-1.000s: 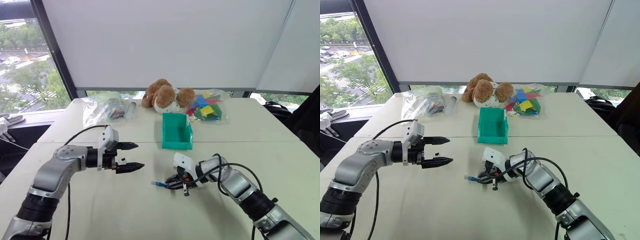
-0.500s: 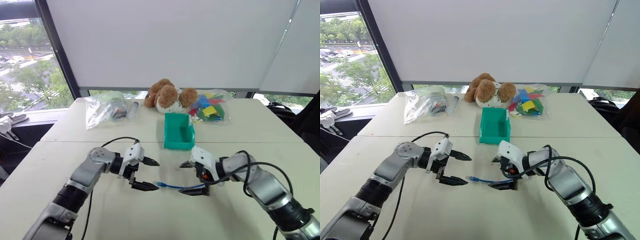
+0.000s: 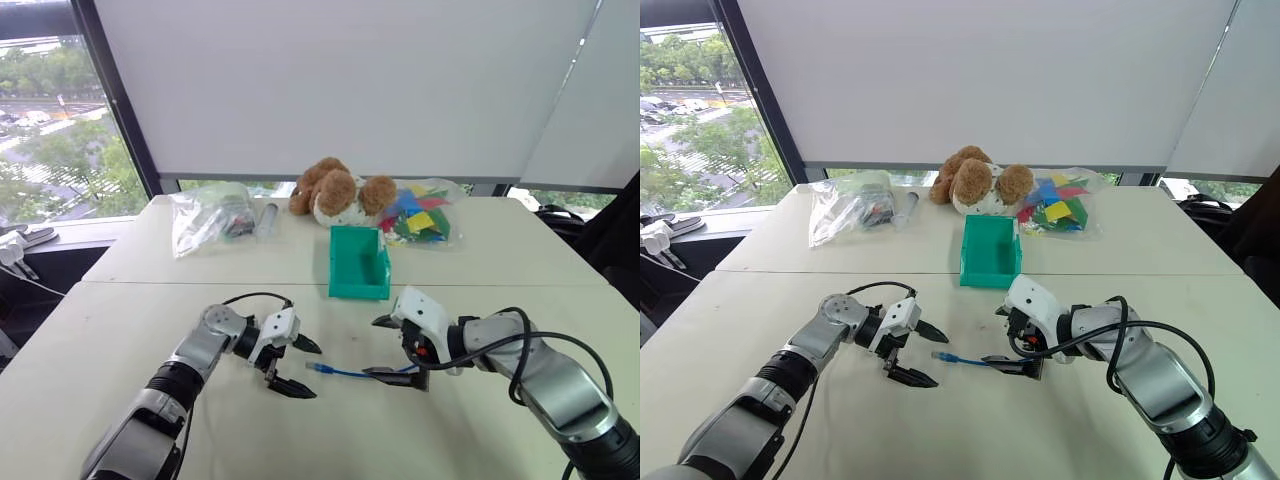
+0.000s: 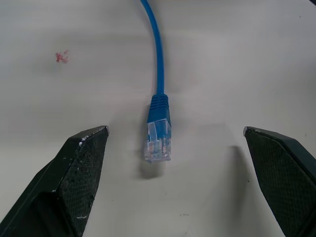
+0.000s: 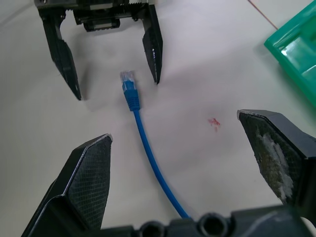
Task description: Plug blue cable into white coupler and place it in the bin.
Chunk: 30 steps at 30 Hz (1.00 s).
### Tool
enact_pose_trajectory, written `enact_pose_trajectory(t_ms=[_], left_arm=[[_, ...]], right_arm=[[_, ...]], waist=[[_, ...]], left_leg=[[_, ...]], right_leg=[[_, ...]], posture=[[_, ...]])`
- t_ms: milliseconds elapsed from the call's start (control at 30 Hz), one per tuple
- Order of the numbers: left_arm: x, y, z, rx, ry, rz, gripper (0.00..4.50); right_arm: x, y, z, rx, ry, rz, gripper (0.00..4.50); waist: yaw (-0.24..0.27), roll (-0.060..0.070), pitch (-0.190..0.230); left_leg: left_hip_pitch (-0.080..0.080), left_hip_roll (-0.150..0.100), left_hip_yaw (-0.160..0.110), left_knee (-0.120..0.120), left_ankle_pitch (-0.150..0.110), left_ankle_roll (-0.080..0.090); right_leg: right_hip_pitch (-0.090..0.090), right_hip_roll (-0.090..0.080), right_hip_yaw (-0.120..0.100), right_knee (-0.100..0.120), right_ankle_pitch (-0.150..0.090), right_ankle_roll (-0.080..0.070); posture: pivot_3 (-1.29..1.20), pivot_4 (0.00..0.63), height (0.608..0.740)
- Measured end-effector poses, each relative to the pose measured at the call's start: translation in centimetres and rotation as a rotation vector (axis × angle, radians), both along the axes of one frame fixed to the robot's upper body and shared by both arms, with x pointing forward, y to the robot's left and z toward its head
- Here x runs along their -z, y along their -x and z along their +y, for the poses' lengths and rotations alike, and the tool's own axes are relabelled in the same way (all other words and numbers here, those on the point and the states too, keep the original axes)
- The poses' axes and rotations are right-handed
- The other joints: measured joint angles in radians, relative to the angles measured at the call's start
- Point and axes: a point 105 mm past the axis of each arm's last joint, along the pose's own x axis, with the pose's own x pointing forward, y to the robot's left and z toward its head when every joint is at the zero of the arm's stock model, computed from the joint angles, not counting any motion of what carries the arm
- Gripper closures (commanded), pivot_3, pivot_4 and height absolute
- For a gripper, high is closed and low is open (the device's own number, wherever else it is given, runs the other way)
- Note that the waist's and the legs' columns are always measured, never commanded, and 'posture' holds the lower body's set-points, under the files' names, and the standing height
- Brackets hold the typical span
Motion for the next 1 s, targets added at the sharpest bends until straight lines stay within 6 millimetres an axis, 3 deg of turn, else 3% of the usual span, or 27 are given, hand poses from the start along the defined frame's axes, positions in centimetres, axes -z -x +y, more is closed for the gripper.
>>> enact_pose_trajectory(t_ms=[100,333,433,600,667,833,1000], left_arm=[[0.1,-0.1,-0.1,-0.001,-0.007,-0.024,0.88],[0.2,-0.3,-0.4,-0.017,-0.007,-0.043,4.45],[0.2,-0.3,-0.4,-0.017,-0.002,-0.045,4.49],[-0.6,-0.7,-0.9,-0.071,0.065,-0.039,4.49],[-2.7,-1.9,-1.3,-0.14,0.165,-0.073,4.49],[-10.2,-3.9,-2.7,-0.203,0.367,-0.267,4.49],[-10.9,-4.0,-3.4,-0.219,0.41,-0.291,4.49]], right_arm=[[-0.1,-0.1,-0.1,0.006,0.003,-0.009,0.0],[-0.4,-0.3,-0.3,0.012,0.018,-0.023,0.0],[-0.4,-0.1,-0.3,0.021,0.009,-0.024,0.0],[-0.8,2.5,-0.6,0.081,-0.154,0.049,0.0],[-1.4,3.3,-0.7,0.123,-0.258,0.076,0.0],[-2.5,3.7,-0.6,0.239,-0.502,0.124,0.0],[-2.6,2.4,-0.5,0.374,-0.673,0.179,0.0]], waist=[[0.0,0.0,0.0],[0.0,0.0,0.0],[0.0,0.0,0.0],[0.003,-0.001,0.0],[0.003,-0.002,0.001],[0.0,-0.002,0.001],[-0.001,-0.001,0.0]], left_leg=[[0.0,0.0,0.0,0.0,0.0,0.0],[0.0,0.0,0.0,0.0,0.0,0.0],[0.0,0.0,0.0,0.0,0.0,0.0],[-0.001,0.0,-0.001,0.0,0.0,0.0],[-0.001,0.0,-0.002,0.001,0.0,0.0],[-0.001,0.0,-0.002,0.0,0.0,0.0],[0.0,0.0,-0.002,0.0,0.0,0.0]], right_leg=[[0.0,0.0,0.0,0.0,0.0,0.0],[0.0,0.0,0.0,0.0,0.0,0.0],[0.0,0.0,0.0,0.0,0.0,0.0],[0.0,-0.001,0.0,-0.001,0.0,0.0],[0.0,-0.001,0.0,0.0,0.0,0.0],[0.0,-0.001,0.0,0.0,0.0,0.0],[0.0,0.0,0.0,0.001,0.0,0.0]], posture=[[0.0,0.15,0.74],[0.0,0.15,0.74],[0.0,0.15,0.74],[0.0,0.15,0.74],[0.0,0.15,0.74],[0.0,0.15,0.74],[0.0,0.15,0.74]])
